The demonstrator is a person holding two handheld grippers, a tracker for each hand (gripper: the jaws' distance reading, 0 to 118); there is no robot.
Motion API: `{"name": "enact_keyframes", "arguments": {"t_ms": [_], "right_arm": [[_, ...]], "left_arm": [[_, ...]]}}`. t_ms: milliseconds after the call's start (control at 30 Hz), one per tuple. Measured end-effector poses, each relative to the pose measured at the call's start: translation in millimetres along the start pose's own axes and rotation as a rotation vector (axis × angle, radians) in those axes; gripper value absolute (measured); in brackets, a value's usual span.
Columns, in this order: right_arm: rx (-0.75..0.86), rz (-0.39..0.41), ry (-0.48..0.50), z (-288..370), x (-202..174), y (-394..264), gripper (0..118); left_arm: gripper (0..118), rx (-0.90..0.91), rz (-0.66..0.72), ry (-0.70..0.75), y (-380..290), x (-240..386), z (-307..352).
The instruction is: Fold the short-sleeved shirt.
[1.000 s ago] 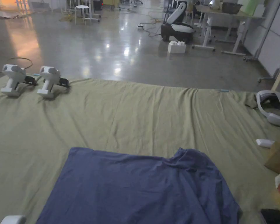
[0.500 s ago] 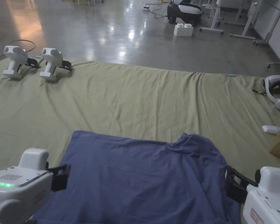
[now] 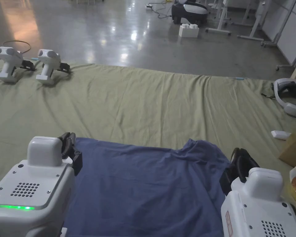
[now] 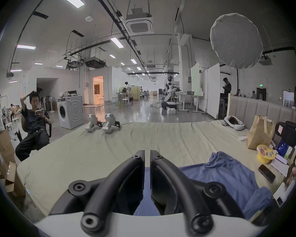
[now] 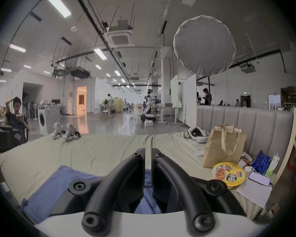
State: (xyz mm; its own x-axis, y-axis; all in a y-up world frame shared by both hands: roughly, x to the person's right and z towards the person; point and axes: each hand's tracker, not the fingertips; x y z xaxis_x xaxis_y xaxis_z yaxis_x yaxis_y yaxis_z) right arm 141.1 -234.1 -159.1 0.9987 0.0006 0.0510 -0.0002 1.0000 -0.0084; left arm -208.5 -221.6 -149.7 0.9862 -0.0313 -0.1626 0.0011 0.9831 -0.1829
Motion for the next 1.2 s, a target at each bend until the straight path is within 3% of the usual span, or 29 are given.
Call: {"name": "enact_keyframes", "arguments": {"t_ms": [67, 233, 567, 633, 700, 767, 900, 1033, 1200], "right_arm": [[-0.001, -0.003, 0.007, 1, -3, 2, 8], [-0.005, 0.004, 0.003, 1, -6, 4, 6], [-0.124, 0.01, 0.039, -7, 1, -14, 6], [-0.154, 0.011, 0.041, -10, 1, -19, 6], [-0.173, 0.006, 0.046, -11, 2, -23, 6], [-0.197, 0.004, 0.051, -12, 1, -27, 6], [-0.225, 0.008, 0.052, -12, 3, -32, 6], [-0.251, 0.015, 0.043, -10, 9, -37, 6], [-0.286, 0.023, 0.026, -5, 24, -42, 6]], "left_arm": [[3, 0.017, 0.023, -0.035, 1, -4, 4], [2, 0.005, -0.021, 0.009, -4, -13, 13], [2, -0.611, 0.086, -0.079, -72, -99, 10], [12, -0.695, 0.105, -0.081, -89, -111, 12], [50, -0.782, 0.146, -0.084, -103, -120, 11], [60, -0.842, 0.19, -0.082, -116, -126, 8], [70, -0.935, 0.176, 0.024, -134, -128, -4], [70, -1.02, 0.185, 0.029, -157, -125, -19], [65, -1.01, 0.032, 0.055, -159, -104, -19]]}}
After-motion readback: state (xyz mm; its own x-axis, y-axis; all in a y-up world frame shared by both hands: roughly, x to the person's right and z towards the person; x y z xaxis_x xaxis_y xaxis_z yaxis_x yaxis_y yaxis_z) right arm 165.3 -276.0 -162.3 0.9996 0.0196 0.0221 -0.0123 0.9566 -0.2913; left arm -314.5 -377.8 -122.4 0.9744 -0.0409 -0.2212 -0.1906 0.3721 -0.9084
